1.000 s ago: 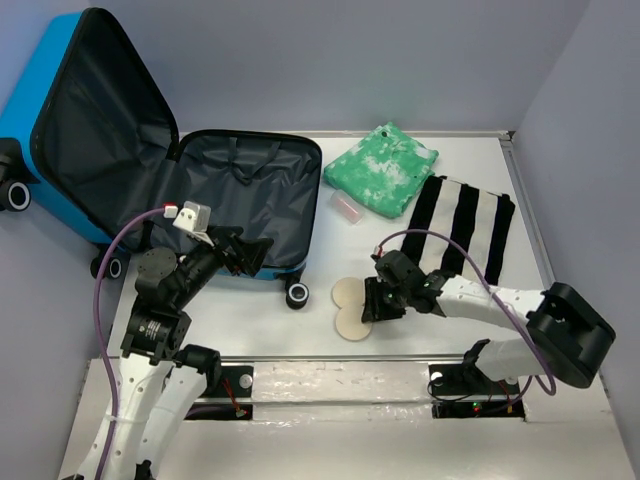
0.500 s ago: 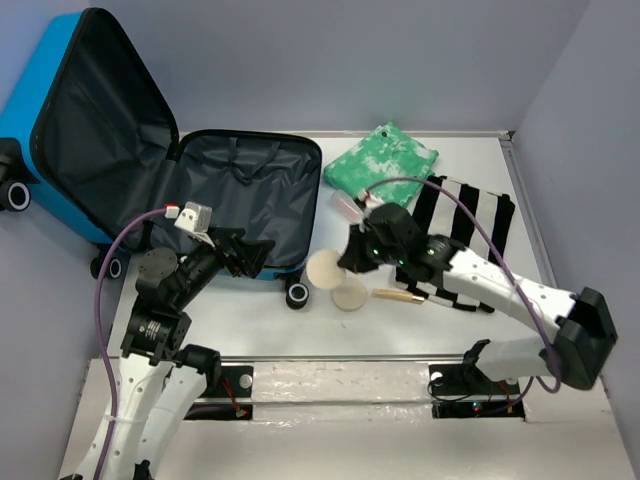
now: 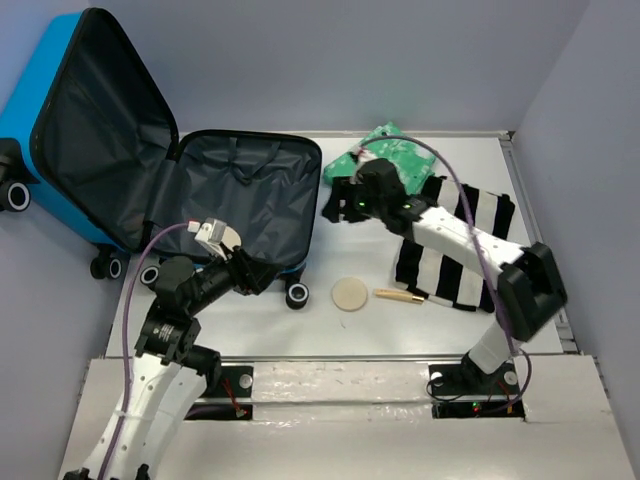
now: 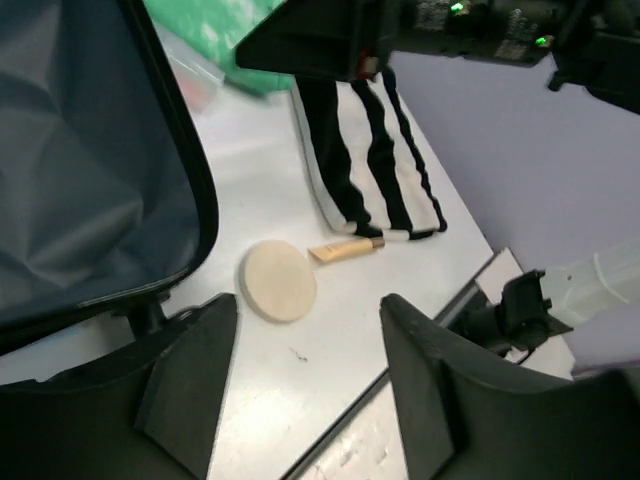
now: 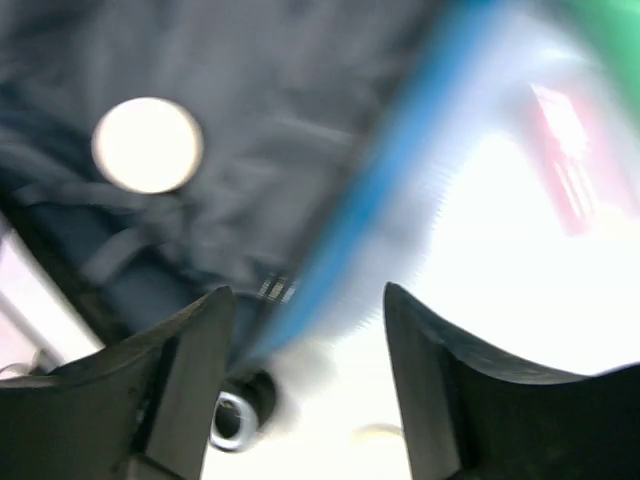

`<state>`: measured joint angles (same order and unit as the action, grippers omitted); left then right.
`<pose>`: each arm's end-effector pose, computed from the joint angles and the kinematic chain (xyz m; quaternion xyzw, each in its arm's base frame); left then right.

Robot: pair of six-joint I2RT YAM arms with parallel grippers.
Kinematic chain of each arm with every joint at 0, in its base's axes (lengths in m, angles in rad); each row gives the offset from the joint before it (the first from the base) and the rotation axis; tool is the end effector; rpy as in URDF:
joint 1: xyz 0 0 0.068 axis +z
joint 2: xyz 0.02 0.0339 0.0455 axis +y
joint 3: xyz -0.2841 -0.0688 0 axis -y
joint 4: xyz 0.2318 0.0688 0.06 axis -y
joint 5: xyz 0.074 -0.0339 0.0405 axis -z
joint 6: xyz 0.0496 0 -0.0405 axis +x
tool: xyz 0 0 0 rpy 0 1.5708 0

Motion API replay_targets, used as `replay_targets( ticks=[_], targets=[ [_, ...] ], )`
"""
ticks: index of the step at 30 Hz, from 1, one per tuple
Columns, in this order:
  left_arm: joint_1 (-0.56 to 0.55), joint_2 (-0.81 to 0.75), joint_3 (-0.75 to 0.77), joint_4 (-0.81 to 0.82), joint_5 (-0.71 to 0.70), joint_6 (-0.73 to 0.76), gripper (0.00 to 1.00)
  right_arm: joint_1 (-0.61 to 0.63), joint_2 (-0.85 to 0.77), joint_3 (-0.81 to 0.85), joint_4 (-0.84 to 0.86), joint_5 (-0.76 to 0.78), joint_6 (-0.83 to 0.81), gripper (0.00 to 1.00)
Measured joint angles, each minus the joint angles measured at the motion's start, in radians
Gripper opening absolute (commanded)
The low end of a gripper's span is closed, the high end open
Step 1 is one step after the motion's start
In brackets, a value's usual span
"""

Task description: Pack the luggage

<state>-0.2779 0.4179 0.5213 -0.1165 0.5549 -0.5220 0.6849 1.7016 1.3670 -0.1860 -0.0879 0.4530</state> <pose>0.0898 -0.0528 0.3109 0.1076 0.7028 -0.4426 0.5464 0.3092 0.2582 0.3143 -0.1219 0.8561 0.3018 0.4014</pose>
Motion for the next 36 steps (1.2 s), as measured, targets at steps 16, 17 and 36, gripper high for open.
replay_targets(
  ticks=[16, 17, 36],
  targets=[
    [-0.774, 0.665, 0.26, 0.023, -0.613, -0.025, 0.56, -0.197, -0.713, -0.618, -0.074, 0.211, 0.027, 0.5],
    [-0.788, 0.722, 0.271, 0.022, -0.637, -0.024, 0.56, -0.201, -0.732, -0.631, -0.079, 0.22, 0.031, 0.5],
    [-0.859, 1.322, 0.441, 0.003, -0.914, -0.007, 0.06, -0.201, -0.886, -0.74, -0.101, 0.187, 0.045, 0.5]
  ],
)
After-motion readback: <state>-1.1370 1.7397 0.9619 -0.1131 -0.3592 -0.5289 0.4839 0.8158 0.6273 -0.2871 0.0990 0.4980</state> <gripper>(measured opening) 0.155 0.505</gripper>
